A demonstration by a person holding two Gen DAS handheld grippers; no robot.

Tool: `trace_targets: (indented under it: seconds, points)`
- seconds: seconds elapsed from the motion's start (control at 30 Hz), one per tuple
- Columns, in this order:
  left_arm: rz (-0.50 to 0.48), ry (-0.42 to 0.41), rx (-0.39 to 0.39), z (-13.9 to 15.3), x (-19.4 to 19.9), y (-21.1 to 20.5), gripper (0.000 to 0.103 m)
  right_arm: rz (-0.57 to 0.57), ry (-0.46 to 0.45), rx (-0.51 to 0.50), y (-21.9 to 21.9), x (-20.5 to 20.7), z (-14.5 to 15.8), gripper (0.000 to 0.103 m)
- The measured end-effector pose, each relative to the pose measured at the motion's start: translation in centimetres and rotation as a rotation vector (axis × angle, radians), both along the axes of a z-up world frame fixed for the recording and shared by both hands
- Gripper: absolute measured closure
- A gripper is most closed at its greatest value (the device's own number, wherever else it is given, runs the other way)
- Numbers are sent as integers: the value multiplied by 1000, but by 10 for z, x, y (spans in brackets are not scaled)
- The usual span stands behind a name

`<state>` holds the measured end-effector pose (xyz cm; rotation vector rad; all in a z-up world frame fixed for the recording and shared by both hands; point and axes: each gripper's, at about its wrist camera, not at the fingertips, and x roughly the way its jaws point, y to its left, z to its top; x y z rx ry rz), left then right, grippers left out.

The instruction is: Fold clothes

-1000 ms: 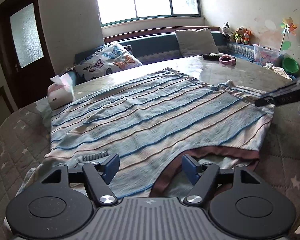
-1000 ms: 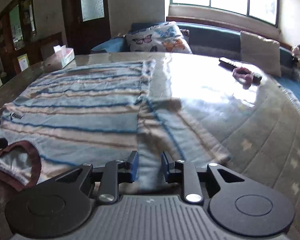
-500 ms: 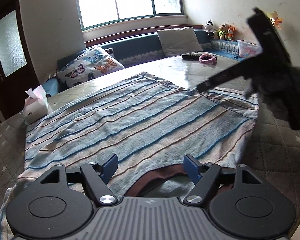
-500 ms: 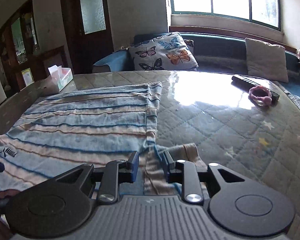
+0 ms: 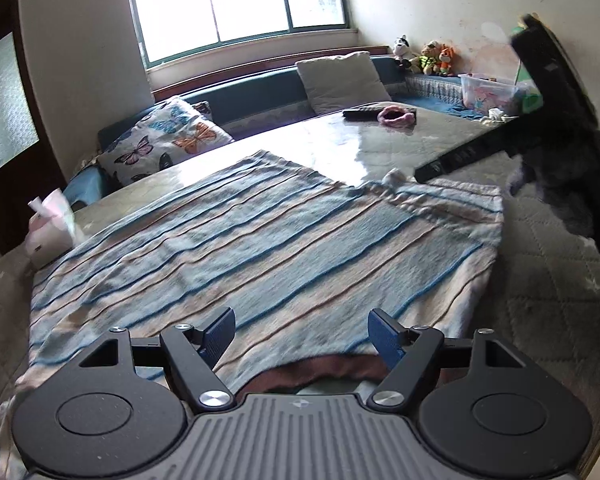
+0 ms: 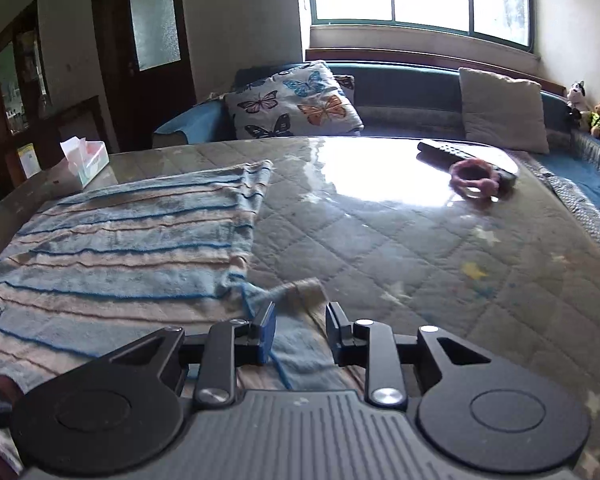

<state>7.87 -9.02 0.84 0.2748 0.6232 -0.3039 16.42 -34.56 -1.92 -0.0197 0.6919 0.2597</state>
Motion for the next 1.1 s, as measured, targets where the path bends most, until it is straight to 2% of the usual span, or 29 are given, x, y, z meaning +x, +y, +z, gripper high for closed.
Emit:
trace_targets:
  seconds: [0.2,0.37,0.6,0.77,0.83,0.9,1.1]
  points:
    - [-46,9,0,-6,10,-29,26,-22,9,-74,-21,-31,-8,75]
    - [-77,30,20,-17,13,-46,26,-77,3,-75,-39,-46,-11,73]
    - [-64,29,17,-18,16,-50,26,-141,25,9,-56,-50,-16,72]
    - [-45,34,16,-19,20,-51,26,-167,18,23,-56,-55,-17,73]
    - [-45,36,19,-19,19,-52,26,-167,13,11,-54,-56,-17,80]
    - [-45,34,19,-19,17,-51,26,-169,7,22,-54,-56,-15,92]
    - [-16,23,7,-15,15,-42,26,-165,-39,58,-52,-60,1,97]
